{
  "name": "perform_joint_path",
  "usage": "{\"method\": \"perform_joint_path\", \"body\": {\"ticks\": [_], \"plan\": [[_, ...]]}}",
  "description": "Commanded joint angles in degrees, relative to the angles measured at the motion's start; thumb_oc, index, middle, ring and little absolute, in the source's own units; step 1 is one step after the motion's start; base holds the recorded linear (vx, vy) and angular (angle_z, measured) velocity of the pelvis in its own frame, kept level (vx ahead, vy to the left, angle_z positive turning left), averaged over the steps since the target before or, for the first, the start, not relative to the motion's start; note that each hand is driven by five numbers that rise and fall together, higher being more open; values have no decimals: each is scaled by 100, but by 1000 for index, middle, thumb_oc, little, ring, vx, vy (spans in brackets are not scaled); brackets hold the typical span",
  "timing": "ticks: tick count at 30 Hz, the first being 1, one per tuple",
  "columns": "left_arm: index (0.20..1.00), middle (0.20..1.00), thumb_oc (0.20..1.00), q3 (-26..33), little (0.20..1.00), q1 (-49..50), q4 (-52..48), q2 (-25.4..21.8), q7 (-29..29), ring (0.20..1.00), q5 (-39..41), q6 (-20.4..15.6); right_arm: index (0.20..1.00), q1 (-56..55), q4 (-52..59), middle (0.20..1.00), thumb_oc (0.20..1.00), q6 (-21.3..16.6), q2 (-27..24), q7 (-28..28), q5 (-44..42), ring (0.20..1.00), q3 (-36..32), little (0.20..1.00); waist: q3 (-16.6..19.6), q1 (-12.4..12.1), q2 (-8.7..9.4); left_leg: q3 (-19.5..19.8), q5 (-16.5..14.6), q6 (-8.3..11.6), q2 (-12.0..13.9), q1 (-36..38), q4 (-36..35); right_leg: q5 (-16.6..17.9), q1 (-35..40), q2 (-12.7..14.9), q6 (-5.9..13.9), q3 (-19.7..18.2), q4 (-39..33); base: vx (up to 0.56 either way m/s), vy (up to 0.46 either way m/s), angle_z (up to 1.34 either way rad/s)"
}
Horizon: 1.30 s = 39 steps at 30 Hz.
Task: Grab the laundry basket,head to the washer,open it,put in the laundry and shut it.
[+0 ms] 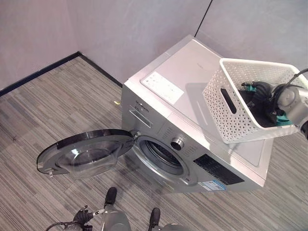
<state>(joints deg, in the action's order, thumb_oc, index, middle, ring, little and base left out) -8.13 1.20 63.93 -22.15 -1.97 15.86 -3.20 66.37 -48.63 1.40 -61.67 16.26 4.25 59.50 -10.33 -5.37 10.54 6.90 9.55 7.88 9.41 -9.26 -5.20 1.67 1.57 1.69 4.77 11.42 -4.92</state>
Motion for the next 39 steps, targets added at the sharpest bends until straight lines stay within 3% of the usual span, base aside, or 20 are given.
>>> {"method": "perform_joint_path", "body": {"ticks": [1,14,15,16,17,18,19,24,31,39], "plan": [[1000,1000,1000,-216,1000,-278,-131,-256,41,1000,169,-143,1000,391,-26,1000,1000,90,-502,177,334,1000,294,1000,-103,-133,297,26,-764,-217,278,390,71,-224,-402,472,183,91,352,12,-26,11],[1000,1000,1000,-444,1000,-423,-545,-295,43,1000,385,-237,1000,-767,-622,1000,1000,146,-29,171,106,1000,-523,1000,-512,-259,204,159,-679,-233,231,-12,136,-147,-723,472,175,89,338,-12,-12,1],[1000,1000,1000,-450,1000,-425,-556,-299,38,1000,399,-247,868,-805,-647,868,868,146,-3,159,71,868,-561,868,-539,-258,193,160,-670,-233,230,-33,133,-138,-743,468,173,86,327,0,0,0],[1000,1000,1000,-451,1000,-405,-586,-297,39,1000,415,-248,605,-855,-650,605,605,148,37,152,35,605,-592,605,-573,-262,178,151,-661,-232,233,-60,136,-126,-766,465,173,92,313,0,0,0],[1000,1000,1000,-467,1000,-394,-581,-291,36,1000,399,-251,573,-945,-630,573,573,137,60,153,15,573,-641,573,-597,-254,165,143,-653,-231,235,-87,134,-114,-784,464,170,82,293,-15,-12,-5],[1000,1000,1000,-463,1000,-402,-570,-290,32,1000,404,-262,473,-989,-684,473,473,139,101,123,-12,473,-694,473,-618,-258,153,139,-644,-229,228,-116,134,-97,-812,465,173,76,280,0,0,0],[1000,1000,1000,-485,1000,-408,-554,-278,34,1000,399,-266,200,-1091,-719,200,200,124,145,91,-50,200,-765,200,-657,-251,118,145,-614,-227,218,-169,120,-80,-867,465,170,75,260,0,0,0],[1000,1000,1000,-481,1000,-391,-480,-250,4,1000,424,-297,200,-1292,-759,200,200,121,376,-5,-100,200,-971,200,-721,-218,9,139,-568,-221,190,-279,98,-45,-988,477,175,49,223,-1,0,-1],[1000,1000,1000,-439,1000,-404,-347,-181,-82,1000,462,-305,200,-938,-670,200,200,71,559,-365,-382,200,-1129,200,-687,-146,-1,51,-623,-250,163,-244,114,2,-1025,474,186,-67,174,-2,6,-3],[1000,1000,1000,-436,1000,-422,-325,-231,-131,1000,315,-332,200,-289,-682,200,200,-46,320,-966,-1033,200,-1625,200,-471,-63,82,-27,-756,-281,174,2,122,-37,-854,483,204,-131,164,22,6,-8]]}}
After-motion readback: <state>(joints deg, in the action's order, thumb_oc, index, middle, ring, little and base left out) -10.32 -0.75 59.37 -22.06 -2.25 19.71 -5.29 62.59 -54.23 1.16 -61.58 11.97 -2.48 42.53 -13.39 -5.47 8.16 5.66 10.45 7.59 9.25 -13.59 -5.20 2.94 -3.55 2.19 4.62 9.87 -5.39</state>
